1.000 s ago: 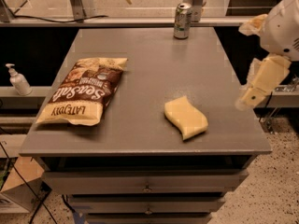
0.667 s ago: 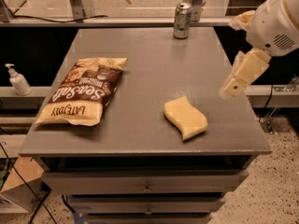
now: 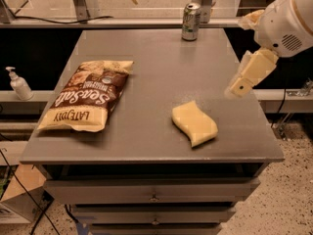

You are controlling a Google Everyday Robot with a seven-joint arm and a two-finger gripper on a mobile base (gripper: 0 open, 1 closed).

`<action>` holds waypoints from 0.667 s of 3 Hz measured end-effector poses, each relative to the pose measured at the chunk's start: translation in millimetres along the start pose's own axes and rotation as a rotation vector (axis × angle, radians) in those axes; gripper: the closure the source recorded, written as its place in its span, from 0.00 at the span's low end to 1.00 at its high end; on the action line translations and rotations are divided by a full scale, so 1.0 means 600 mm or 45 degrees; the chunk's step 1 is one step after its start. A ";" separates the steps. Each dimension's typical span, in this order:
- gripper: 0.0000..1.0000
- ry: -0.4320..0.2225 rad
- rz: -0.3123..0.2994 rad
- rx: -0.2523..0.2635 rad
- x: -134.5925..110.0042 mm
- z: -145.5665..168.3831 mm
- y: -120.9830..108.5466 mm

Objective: Move 7up can near brown chip bag

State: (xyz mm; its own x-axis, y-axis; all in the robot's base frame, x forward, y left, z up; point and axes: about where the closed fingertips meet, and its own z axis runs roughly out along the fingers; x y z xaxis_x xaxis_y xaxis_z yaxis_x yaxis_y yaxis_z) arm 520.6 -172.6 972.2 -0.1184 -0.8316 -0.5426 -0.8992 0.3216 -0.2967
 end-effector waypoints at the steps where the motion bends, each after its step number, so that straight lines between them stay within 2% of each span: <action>1: 0.00 -0.114 0.046 0.105 -0.024 0.027 -0.057; 2: 0.00 -0.226 0.094 0.177 -0.041 0.052 -0.110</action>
Offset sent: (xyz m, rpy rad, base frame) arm 0.1197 0.0127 0.0132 0.2836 -0.2091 -0.1300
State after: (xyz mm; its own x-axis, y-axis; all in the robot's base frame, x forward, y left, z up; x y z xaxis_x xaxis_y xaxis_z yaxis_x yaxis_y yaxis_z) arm 595.9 -159.5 980.8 -0.0949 -0.7150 -0.6927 -0.8228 0.4480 -0.3497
